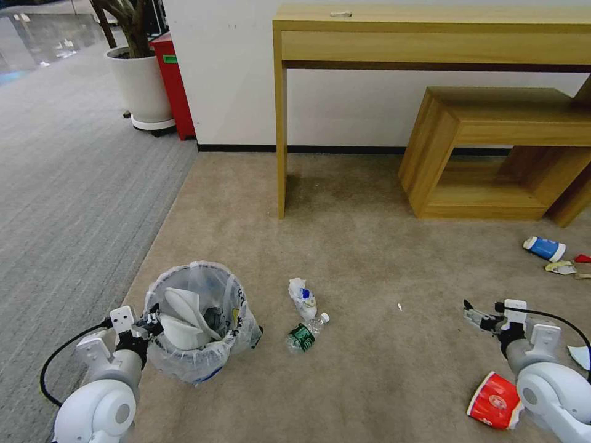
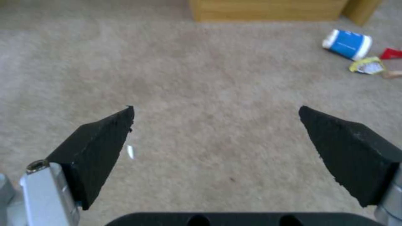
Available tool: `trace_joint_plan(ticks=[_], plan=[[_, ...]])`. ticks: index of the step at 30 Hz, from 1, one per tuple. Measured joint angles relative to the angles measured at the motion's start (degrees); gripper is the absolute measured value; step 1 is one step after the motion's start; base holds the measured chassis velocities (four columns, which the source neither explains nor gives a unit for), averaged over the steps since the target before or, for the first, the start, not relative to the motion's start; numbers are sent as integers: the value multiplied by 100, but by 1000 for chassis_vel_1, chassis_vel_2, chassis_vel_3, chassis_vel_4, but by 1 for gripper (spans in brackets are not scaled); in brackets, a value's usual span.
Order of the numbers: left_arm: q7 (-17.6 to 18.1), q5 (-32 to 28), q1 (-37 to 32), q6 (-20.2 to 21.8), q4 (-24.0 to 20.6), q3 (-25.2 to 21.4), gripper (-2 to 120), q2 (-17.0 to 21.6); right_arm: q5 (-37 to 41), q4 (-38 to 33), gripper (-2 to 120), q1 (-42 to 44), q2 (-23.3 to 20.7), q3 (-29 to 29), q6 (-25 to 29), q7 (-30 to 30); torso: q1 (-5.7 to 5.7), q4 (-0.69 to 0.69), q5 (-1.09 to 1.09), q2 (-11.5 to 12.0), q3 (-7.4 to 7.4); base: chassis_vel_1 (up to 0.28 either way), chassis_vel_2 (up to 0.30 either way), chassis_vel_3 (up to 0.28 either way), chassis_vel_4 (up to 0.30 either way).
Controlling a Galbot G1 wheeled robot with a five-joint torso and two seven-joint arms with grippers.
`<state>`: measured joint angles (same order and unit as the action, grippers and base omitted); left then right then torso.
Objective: Pick up the trash bin and place the garbage on the floor into it.
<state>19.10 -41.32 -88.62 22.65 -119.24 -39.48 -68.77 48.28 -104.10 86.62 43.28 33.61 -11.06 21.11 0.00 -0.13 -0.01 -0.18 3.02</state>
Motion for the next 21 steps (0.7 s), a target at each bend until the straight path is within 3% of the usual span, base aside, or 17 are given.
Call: trace_joint_plan(ticks=[10, 21], plan=[[1, -29, 37, -3, 65, -32, 2, 67, -73, -159, 100, 255, 20, 94, -17, 148, 0, -1, 0, 0, 0, 0, 0, 0, 0], [1, -26, 94, -23, 166, -95, 2, 40, 82, -312, 100, 537, -91, 156, -248, 714, 0, 0, 0, 0, 0, 0, 0, 0, 0]])
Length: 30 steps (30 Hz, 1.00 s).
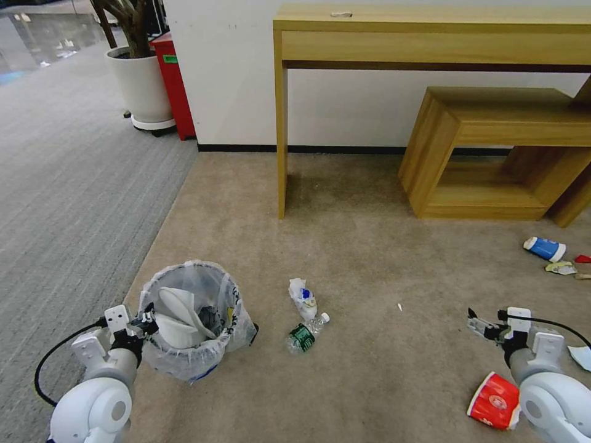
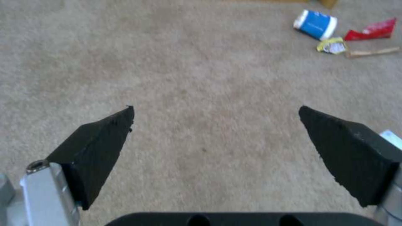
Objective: Pick up the trash bin and place the garbage on the floor into it.
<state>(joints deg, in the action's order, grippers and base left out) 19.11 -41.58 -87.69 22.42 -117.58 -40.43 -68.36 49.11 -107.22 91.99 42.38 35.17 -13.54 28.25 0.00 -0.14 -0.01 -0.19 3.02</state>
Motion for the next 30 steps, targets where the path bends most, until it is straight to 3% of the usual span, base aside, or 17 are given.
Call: trace_joint_plan(ticks=[10, 25, 30], plan=[[-7, -3, 111, -32, 175, 3, 2, -11, 405, -73, 100, 203, -8, 4, -259, 458, 0, 0, 0, 0, 0, 0, 0, 0, 0], [-19, -13, 141, -43, 216, 2, 2, 15, 438, -180, 100, 174, -58, -61, -290, 352, 0, 1, 1, 0, 0, 0, 0, 0, 0], [-21, -17, 196, -56, 293, 16, 2, 18, 612, -296, 100, 432, -57, -53, -398, 568, 0, 0, 0, 0, 0, 0, 0, 0, 0]])
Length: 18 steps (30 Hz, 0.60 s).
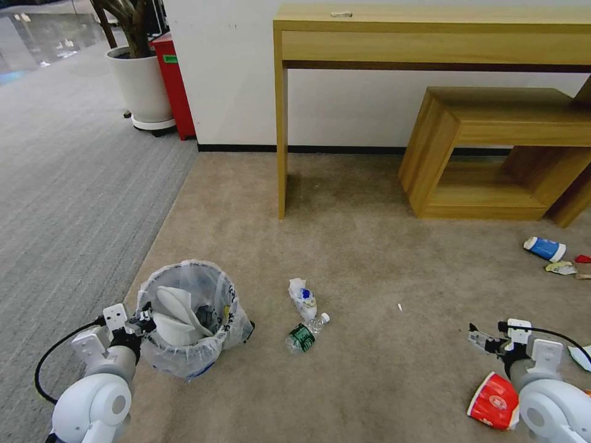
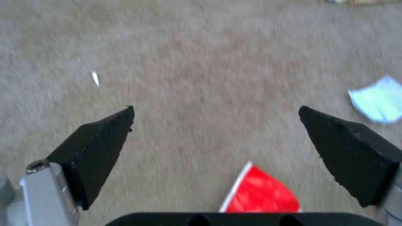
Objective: Pick up the trash bin and place the garbage on the floor into it.
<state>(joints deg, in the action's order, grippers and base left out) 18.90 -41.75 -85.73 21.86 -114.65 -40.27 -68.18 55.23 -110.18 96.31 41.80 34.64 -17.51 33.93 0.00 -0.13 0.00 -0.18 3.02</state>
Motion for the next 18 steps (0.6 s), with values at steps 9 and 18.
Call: trace_joint_plan(ticks=[9, 18], plan=[[-39, 16, 25, -35, 83, 10, 2, -20, 167, -32, 100, 266, 8, 31, -163, 236, 0, 0, 0, 0, 0, 0, 0, 0, 0], [-48, 25, 71, -55, 144, -8, 2, 26, 406, -100, 100, 339, 69, 14, -428, 448, 0, 0, 0, 0, 0, 0, 0, 0, 0]])
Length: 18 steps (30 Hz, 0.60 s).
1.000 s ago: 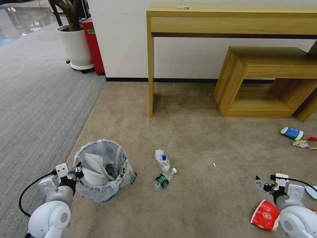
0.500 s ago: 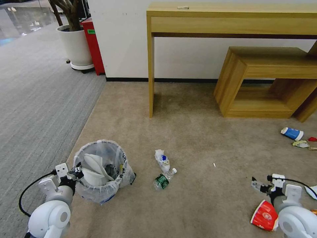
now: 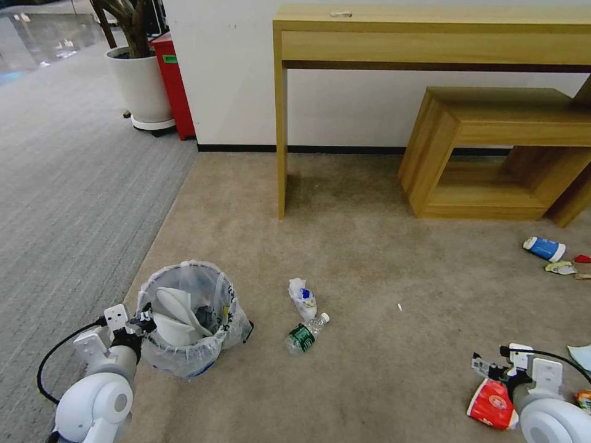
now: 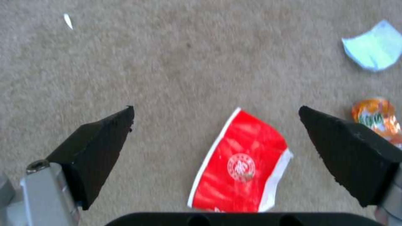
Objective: Pick up the trash bin and place the garbage on the floor into it.
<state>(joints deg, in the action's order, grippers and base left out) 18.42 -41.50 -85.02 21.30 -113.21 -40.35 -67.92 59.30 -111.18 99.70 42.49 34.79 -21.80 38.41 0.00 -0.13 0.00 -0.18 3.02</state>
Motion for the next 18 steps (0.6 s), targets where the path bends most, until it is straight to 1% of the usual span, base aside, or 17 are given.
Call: trace_joint_plan(ticks=[8, 10, 18], plan=[[-8, -30, 98, -4, 97, 41, 2, 60, 75, 6, 100, 247, 175, 123, -33, 195, 0, 0, 0, 0, 0, 0, 0, 0, 0], [-20, -33, 136, -12, 147, 82, 2, 83, 58, 8, 100, 341, 283, 170, -33, 219, 0, -1, -1, 0, 0, 0, 0, 0, 0], [-54, -41, 160, -38, 204, 161, 2, 132, 54, 146, 100, 366, 499, 182, -19, 323, 0, -1, -1, 0, 0, 0, 0, 0, 0]])
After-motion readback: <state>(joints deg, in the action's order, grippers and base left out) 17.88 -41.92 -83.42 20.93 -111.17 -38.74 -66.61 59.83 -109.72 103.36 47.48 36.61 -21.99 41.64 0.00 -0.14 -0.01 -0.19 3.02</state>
